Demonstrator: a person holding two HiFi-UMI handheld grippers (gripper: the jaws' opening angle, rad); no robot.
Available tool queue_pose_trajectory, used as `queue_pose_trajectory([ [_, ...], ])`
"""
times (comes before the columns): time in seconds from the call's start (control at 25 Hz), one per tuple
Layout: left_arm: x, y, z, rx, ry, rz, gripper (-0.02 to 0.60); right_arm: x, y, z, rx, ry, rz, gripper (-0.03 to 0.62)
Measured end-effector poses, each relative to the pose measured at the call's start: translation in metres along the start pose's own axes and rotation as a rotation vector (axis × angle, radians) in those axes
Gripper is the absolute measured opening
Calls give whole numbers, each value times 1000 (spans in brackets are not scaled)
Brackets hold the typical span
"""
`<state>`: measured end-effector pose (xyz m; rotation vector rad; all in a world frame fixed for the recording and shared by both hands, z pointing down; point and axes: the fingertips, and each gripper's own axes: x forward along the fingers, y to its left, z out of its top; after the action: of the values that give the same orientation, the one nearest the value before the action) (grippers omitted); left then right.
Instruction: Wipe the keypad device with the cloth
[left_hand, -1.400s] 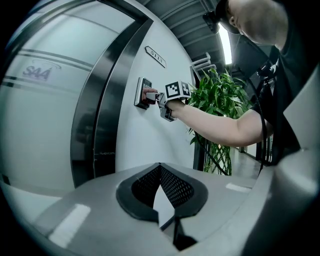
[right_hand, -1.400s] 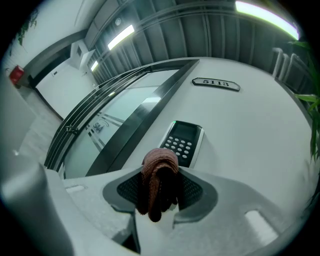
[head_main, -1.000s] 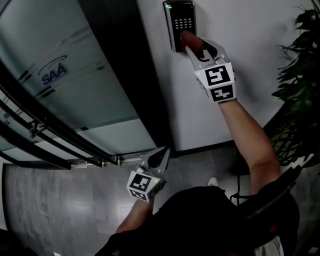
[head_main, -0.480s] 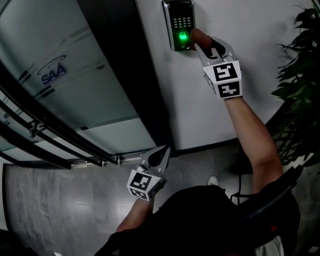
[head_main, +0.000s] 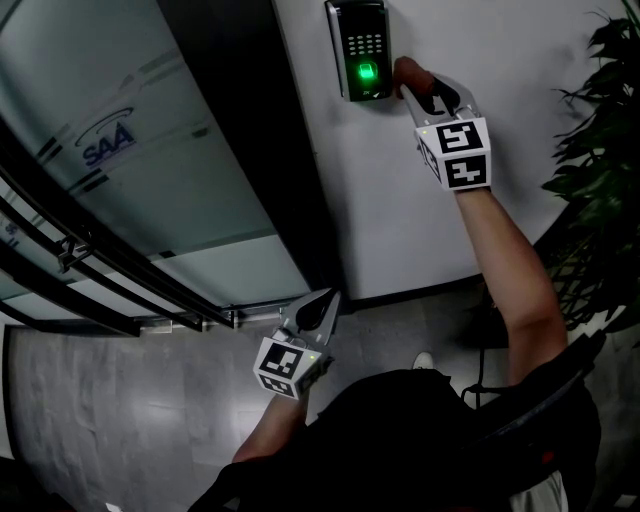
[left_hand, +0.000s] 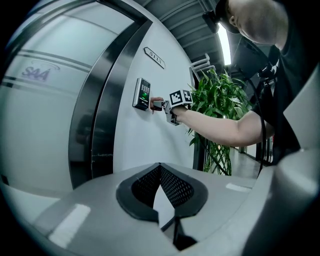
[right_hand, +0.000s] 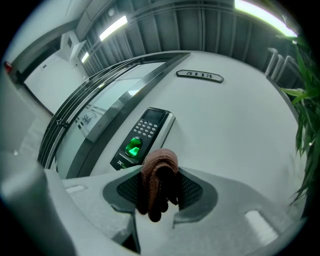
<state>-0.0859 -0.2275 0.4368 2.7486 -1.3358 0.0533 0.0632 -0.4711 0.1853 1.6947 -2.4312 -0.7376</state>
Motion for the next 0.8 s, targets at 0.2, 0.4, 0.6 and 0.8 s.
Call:
queue_pose_trajectory([
  [0.2, -4, -3, 2, -1, -9, -7, 17, -10, 7, 6, 3, -4, 11, 142],
  [0.4, -16, -9, 1, 0, -9, -39, 16, -39, 16, 11, 7, -3, 4, 142],
  [0.6, -36, -14, -3, 7, 7, -96, 16, -99, 55, -9, 150, 55, 66, 143],
  [0.8, -46, -37, -10, -1, 31, -180, 16, -177, 104, -39, 246, 125, 98, 142],
])
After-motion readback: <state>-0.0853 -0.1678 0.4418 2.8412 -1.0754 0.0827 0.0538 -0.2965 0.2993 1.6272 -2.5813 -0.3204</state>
